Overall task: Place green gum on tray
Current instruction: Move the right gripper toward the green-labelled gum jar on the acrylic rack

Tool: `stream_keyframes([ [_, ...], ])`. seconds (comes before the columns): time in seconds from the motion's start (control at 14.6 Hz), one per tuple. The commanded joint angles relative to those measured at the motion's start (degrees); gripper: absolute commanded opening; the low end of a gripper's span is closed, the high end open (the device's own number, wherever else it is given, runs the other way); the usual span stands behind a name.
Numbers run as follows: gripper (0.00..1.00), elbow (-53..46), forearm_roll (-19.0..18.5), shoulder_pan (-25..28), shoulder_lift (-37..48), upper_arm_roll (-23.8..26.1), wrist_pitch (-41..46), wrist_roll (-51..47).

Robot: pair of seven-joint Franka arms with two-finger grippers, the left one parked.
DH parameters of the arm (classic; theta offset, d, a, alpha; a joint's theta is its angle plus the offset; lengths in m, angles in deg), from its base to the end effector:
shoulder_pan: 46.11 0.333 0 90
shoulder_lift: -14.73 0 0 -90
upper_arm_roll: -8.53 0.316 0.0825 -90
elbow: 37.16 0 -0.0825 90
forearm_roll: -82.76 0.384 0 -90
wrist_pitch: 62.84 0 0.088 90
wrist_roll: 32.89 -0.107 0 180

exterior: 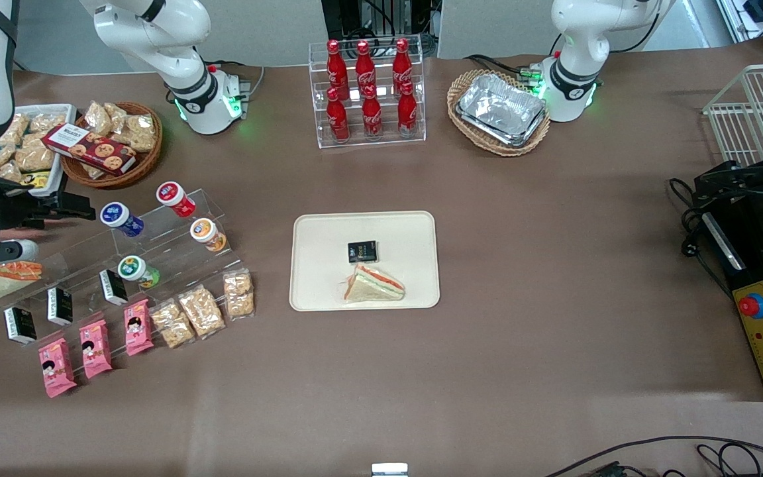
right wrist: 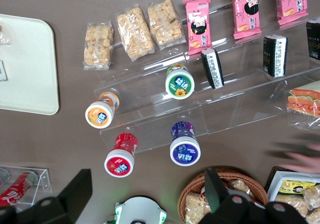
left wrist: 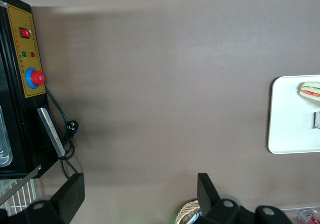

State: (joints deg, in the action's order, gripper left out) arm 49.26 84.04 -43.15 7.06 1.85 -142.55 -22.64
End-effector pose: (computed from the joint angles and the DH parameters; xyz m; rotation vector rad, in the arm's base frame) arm 0.5705 -0.0302 0.5650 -3.0758 -0.1759 0.3831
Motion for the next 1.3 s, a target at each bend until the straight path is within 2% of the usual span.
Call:
stream_keyframes([
  [0.0,1.0,-2.1,-0.1,-0.1,-1.0,0.0,1.2,-0.5],
  [0.62,1.0,0.3,0.3,0.4,-0.5,0.2,-0.7,-0.8],
  [0.89,1.0,9.7,0.0,0.0,1.9,0.1,-10.8,-1.1],
  [1.24,1.0,24.3,0.0,-0.2,4.7,0.0,-27.7,-0.3],
])
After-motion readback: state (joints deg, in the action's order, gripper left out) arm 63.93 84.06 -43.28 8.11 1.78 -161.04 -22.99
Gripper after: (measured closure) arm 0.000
